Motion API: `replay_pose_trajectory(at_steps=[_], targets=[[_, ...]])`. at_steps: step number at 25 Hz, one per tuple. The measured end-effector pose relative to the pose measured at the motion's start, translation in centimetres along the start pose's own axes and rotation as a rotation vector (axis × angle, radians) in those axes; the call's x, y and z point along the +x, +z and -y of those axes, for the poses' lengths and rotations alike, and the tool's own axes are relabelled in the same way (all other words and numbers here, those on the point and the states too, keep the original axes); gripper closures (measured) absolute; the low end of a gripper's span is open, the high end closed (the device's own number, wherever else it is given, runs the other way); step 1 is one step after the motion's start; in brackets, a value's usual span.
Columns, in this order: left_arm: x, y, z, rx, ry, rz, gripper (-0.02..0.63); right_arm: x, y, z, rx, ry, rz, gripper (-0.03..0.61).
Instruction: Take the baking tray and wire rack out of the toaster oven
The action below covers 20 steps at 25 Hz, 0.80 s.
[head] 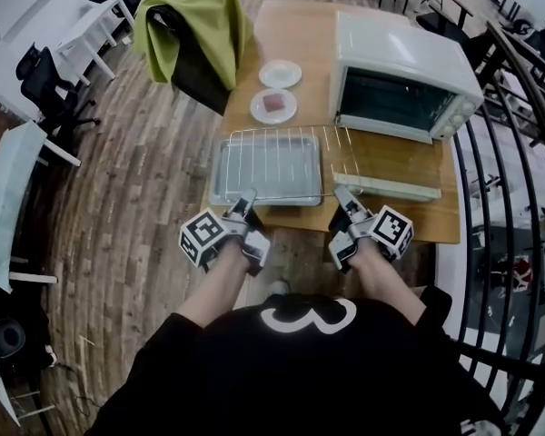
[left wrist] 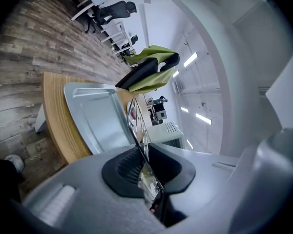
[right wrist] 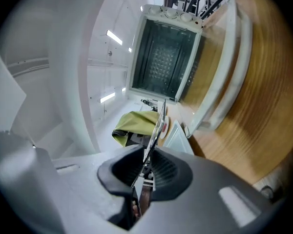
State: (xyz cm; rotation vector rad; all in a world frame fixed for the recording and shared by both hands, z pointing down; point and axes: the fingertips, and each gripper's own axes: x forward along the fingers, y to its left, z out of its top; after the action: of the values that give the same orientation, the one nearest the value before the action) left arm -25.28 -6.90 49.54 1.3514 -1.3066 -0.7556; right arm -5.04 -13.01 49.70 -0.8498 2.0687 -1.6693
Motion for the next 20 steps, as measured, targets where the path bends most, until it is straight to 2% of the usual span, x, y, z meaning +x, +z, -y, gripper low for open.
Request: replay_pose_trajectory(at_steps=[8, 20], targets=[[-1.9, 3.9, -5.4, -0.02, 0.036, -0.062, 0.578, 2.8, -6.0, 2.1, 0.034, -0.064, 0.022, 0.538], [-2.5, 5.5, -10.1, -0.026, 0.057, -0.126, 0.578, 4.4, -9.8, 5.2, 0.049, -0.119, 0.051, 0.538]])
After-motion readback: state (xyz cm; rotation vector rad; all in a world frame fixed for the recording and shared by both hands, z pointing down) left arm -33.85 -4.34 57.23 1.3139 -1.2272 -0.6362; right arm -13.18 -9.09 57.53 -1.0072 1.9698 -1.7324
